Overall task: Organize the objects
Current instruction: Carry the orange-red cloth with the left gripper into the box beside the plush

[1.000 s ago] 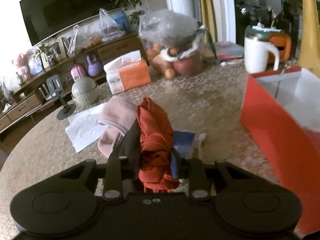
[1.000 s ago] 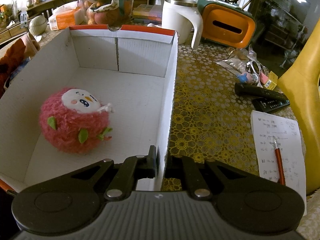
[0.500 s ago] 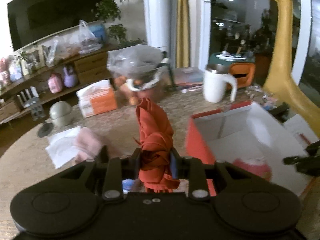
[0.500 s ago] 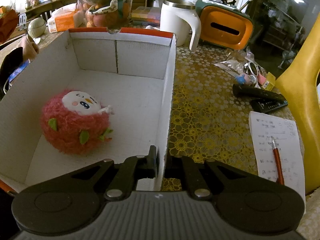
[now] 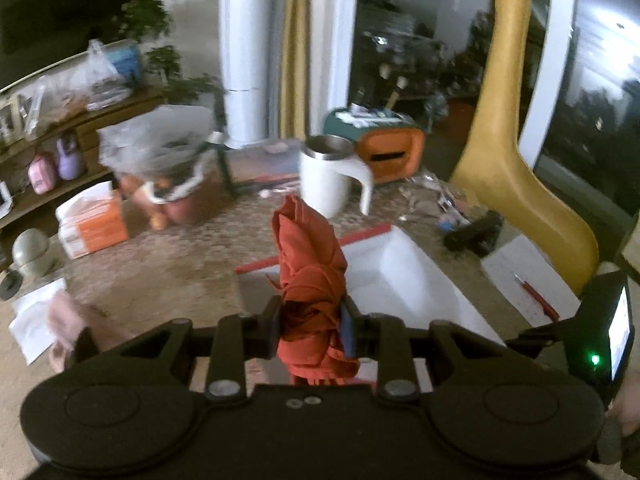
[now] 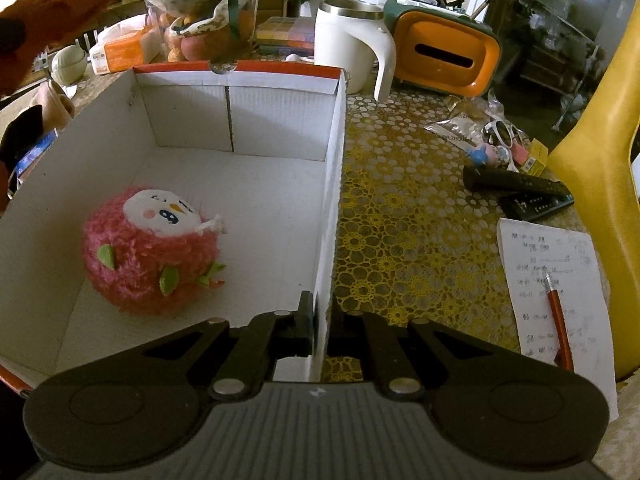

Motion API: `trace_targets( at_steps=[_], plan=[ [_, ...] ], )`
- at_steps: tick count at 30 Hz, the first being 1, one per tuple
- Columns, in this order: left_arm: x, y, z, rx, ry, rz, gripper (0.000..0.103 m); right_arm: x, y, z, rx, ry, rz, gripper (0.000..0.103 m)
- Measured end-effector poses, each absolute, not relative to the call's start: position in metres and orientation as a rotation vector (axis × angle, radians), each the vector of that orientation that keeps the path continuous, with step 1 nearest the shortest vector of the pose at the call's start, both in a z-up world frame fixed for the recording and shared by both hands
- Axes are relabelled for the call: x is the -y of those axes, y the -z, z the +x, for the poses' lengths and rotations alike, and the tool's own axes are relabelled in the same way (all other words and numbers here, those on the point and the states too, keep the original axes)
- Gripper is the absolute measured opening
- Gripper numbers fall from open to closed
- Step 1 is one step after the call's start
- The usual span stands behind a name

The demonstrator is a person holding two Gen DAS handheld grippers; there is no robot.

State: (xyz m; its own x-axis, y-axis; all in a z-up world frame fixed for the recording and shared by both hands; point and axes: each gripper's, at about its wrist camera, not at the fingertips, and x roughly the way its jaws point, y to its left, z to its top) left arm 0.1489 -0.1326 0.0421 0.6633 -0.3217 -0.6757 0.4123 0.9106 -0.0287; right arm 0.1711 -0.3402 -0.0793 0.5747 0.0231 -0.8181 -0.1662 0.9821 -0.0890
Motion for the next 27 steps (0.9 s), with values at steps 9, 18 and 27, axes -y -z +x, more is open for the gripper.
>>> trace_targets(
  at_steps=[9,18,27],
  plan=[
    [0.192,-0.019,0.165,-0.828,0.47,0.124,0.027,0.339,0.078,0.167,-0.957,-0.123,-0.151,0.005],
    [0.228,0.014,0.195,-0.981,0.487,0.029,0.027,0.341,0.078,0.167,-0.959,-0.133,-0.138,0.005],
    [0.243,0.052,0.219,-1.052,0.422,0.064,0.027,0.341,0.079,0.169,-0.965,-0.136,-0.145,0.005]
  ],
)
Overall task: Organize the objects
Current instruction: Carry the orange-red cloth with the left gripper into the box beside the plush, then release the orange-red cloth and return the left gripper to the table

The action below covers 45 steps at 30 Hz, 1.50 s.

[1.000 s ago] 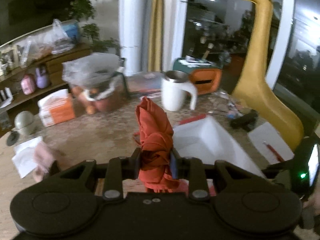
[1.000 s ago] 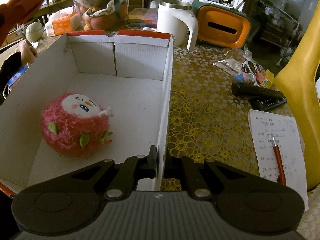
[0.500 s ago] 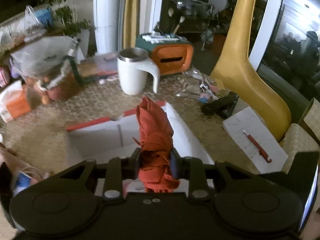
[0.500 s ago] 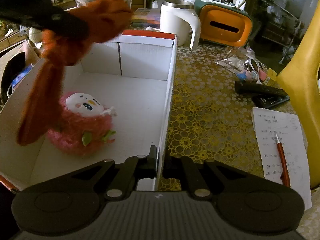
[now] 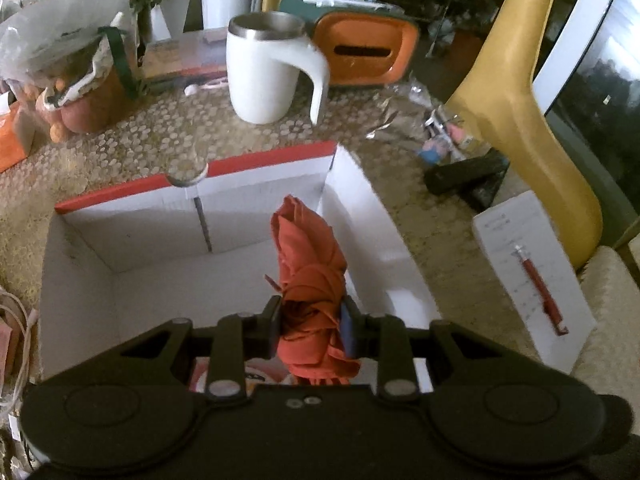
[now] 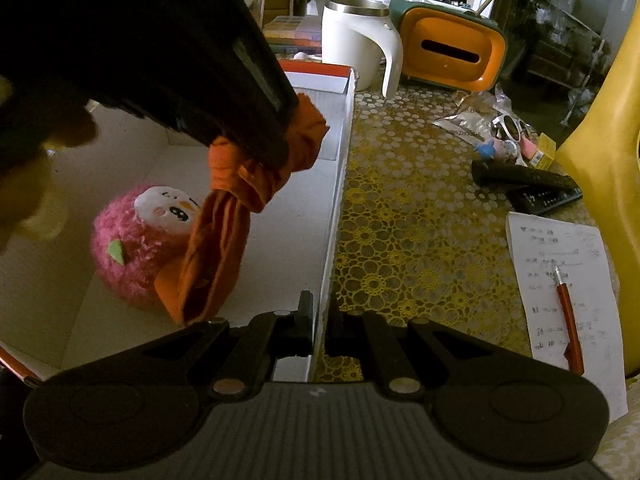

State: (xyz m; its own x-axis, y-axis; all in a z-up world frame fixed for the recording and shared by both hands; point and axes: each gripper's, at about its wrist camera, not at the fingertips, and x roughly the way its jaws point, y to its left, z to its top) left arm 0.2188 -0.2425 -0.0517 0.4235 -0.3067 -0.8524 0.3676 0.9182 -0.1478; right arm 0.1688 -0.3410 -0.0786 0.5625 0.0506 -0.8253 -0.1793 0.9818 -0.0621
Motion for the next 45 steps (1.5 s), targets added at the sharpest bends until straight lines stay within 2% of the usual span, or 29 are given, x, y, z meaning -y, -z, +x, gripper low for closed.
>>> trace_targets(
  at_steps=[9,19,21,25,45],
  plan=[
    [0.253,0.077,0.229,-1.113,0.418,0.122,0.03,0.34,0.079,0.17,-0.974,-0.14,-0.157,0.005],
    [0.255,0.082,0.23,-1.119,0.429,0.136,0.034,0.339,0.079,0.172,-0.982,-0.141,-0.156,0.005],
    [0.252,0.079,0.228,-1.108,0.435,0.137,0.036,0.339,0.079,0.172,-0.982,-0.14,-0.158,0.005],
    [0.245,0.069,0.221,-1.072,0.426,0.148,0.046,0.34,0.078,0.172,-0.984,-0.137,-0.15,0.005],
    [0.145,-0.011,0.184,-0.884,0.372,0.099,0.048,0.334,0.079,0.17,-0.982,-0.108,-0.185,0.005]
  ],
)
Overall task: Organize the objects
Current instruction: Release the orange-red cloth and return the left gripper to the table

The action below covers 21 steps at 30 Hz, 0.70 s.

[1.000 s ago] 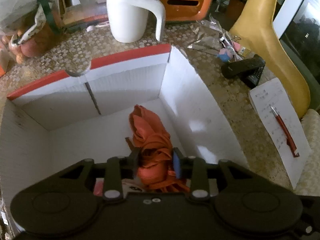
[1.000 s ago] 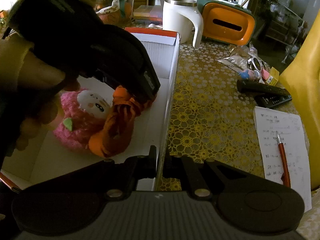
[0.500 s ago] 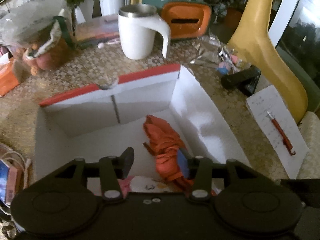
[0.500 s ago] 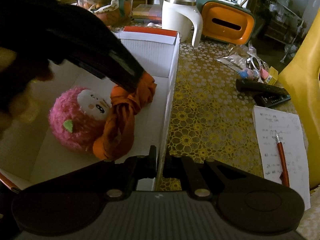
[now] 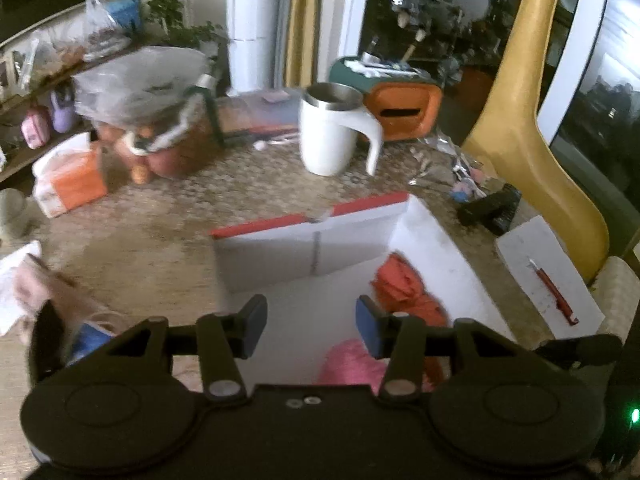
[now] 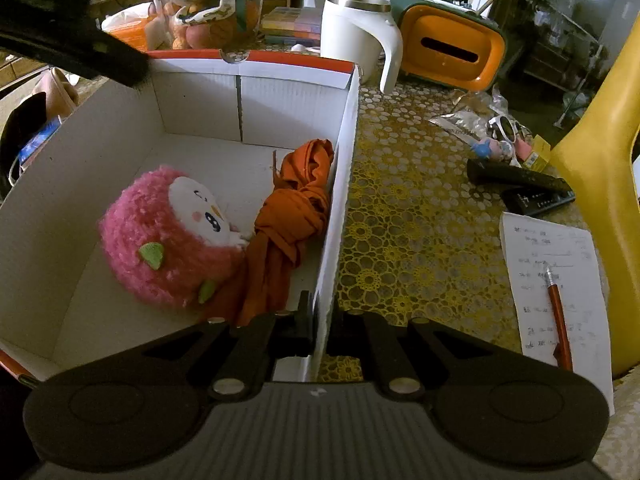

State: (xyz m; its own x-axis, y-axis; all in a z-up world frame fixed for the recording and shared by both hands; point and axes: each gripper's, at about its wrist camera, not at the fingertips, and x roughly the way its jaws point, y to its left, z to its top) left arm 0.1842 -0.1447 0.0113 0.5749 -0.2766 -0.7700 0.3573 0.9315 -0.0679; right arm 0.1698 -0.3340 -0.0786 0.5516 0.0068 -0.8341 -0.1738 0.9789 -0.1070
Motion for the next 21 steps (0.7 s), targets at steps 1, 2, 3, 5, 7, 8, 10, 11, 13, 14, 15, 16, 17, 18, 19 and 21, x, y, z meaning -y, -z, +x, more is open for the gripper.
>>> trace_targets(
  at_steps=[1,2,3,5,7,8,10,11,13,14,15,16,17,18,19,21],
  plan=[
    [0.138,-0.013,0.182,-0.878,0.366,0.101,0.048,0.334,0.079,0.17,-0.982,-0.107,-0.186,0.005],
    [0.131,-0.015,0.18,-0.874,0.358,0.105,0.048,0.334,0.079,0.17,-0.983,-0.106,-0.185,0.005],
    [0.124,-0.017,0.179,-0.87,0.349,0.112,0.048,0.334,0.079,0.171,-0.984,-0.104,-0.186,0.005],
    [0.11,-0.02,0.174,-0.861,0.336,0.119,0.048,0.333,0.078,0.171,-0.985,-0.102,-0.186,0.005],
    [0.095,-0.024,0.171,-0.853,0.321,0.121,0.048,0.332,0.078,0.171,-0.987,-0.099,-0.188,0.005],
    [0.089,-0.025,0.169,-0.849,0.314,0.122,0.048,0.332,0.079,0.171,-0.987,-0.1,-0.189,0.005],
    [0.074,-0.026,0.165,-0.84,0.298,0.121,0.048,0.332,0.078,0.171,-0.988,-0.098,-0.19,0.005],
    [0.068,-0.027,0.163,-0.835,0.287,0.122,0.048,0.332,0.078,0.171,-0.988,-0.097,-0.192,0.005],
    [0.055,-0.027,0.159,-0.826,0.267,0.125,0.048,0.331,0.078,0.17,-0.989,-0.096,-0.192,0.005],
    [0.049,-0.026,0.157,-0.822,0.258,0.125,0.048,0.331,0.078,0.17,-0.989,-0.097,-0.193,0.005],
    [0.042,-0.026,0.154,-0.819,0.25,0.124,0.048,0.331,0.078,0.17,-0.989,-0.096,-0.193,0.005],
    [0.037,-0.025,0.153,-0.816,0.244,0.123,0.048,0.331,0.078,0.17,-0.988,-0.097,-0.196,0.005],
    [0.031,-0.025,0.152,-0.812,0.236,0.123,0.048,0.331,0.078,0.17,-0.985,-0.099,-0.203,0.005],
    [0.025,-0.025,0.15,-0.808,0.227,0.124,0.049,0.33,0.078,0.169,-0.984,-0.1,-0.206,0.005],
    [0.019,-0.024,0.148,-0.804,0.219,0.124,0.049,0.331,0.078,0.168,-0.985,-0.102,-0.203,0.005],
    [0.007,-0.023,0.146,-0.799,0.203,0.119,0.051,0.333,0.078,0.168,-0.987,-0.105,-0.197,0.005]
  ],
)
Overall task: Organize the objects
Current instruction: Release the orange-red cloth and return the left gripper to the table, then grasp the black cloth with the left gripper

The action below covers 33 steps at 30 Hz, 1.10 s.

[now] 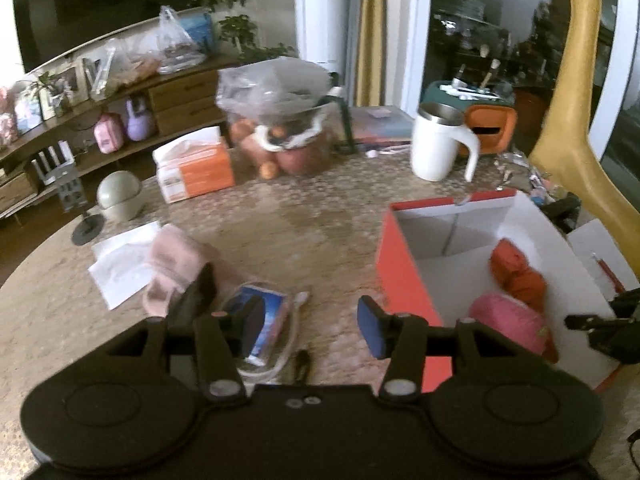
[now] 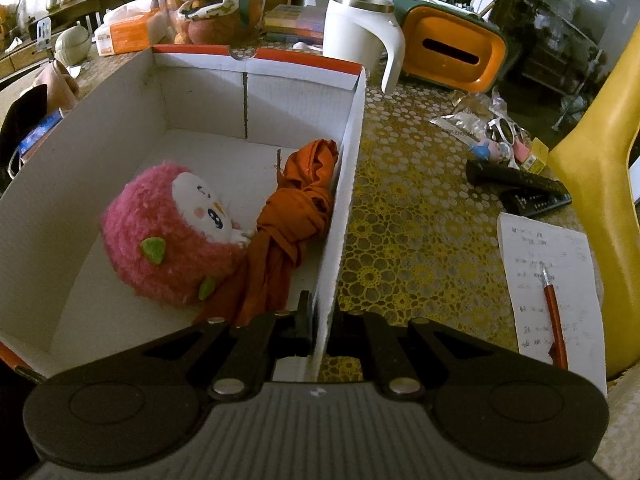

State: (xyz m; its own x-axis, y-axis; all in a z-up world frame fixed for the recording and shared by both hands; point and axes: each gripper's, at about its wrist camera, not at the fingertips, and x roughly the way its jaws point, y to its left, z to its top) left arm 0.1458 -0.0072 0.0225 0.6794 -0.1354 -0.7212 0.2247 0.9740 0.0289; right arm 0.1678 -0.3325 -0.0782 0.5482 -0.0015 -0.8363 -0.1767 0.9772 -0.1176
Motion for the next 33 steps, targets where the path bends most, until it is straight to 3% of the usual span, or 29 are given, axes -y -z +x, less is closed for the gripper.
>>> trace_targets(
  at_steps=[7,11,17,33],
  plan=[
    [-0.028,-0.011,0.141,-0.777,0.146,0.1,0.069,0.335,0.077,0.164,-0.991,-0.104,-0.202,0.005],
    [-0.046,-0.001,0.142,-0.758,0.121,0.077,0.087,0.331,0.078,0.163,-0.994,-0.1,-0.218,0.006],
    [-0.064,0.016,0.151,-0.727,0.081,0.07,0.101,0.331,0.078,0.165,-1.002,-0.105,-0.226,0.006],
    [-0.093,0.077,0.189,-0.779,-0.006,0.065,0.101,0.331,0.078,0.17,-1.022,-0.109,-0.23,0.006]
  ],
)
